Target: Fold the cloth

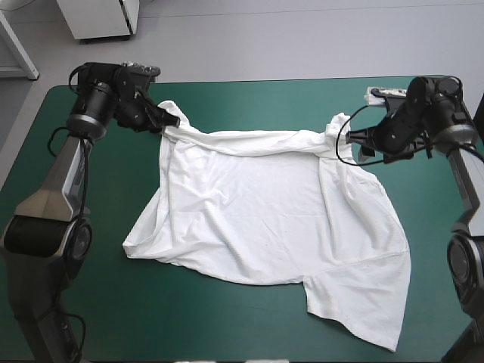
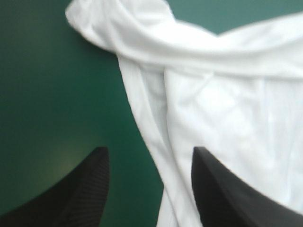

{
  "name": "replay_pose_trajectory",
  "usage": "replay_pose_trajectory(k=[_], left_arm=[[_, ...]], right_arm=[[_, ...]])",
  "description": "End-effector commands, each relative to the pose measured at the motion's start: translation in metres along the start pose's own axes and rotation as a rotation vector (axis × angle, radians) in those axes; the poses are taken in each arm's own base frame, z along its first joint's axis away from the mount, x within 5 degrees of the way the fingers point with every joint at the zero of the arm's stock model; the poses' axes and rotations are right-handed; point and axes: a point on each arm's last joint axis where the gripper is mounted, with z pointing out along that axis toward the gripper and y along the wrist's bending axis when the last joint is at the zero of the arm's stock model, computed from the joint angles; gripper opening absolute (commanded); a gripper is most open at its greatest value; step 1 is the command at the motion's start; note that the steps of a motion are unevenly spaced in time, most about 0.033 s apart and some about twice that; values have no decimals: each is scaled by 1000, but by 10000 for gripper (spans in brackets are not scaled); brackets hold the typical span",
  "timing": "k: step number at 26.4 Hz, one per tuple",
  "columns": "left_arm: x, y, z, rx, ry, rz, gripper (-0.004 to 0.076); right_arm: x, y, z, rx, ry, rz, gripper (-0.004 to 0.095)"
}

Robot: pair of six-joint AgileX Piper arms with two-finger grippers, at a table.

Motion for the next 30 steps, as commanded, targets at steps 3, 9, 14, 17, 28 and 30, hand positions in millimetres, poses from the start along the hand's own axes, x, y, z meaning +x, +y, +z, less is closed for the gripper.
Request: replay_pose_trajectory(k=[3, 9, 14, 17, 28, 30], left_arm=[[52, -4, -56, -24, 41, 10, 384], [96, -8, -95, -26, 27, 12, 384], [115, -9, -132, -35, -59, 10, 370], [118, -10, -142, -33, -98, 9, 370], [121, -15, -147, 19, -104, -4, 370], [121, -15, -147, 20, -105, -5, 370]], right_arm=[[46, 0, -45, 2, -56, -3, 496], [95, -6, -58, 58, -31, -4, 496], [133, -11, -61, 102, -36, 3, 496], [148, -16, -51, 128, -35, 22, 496], [167, -30, 19, 174, 61, 76, 484], [162, -33, 30, 179, 74, 80, 482]])
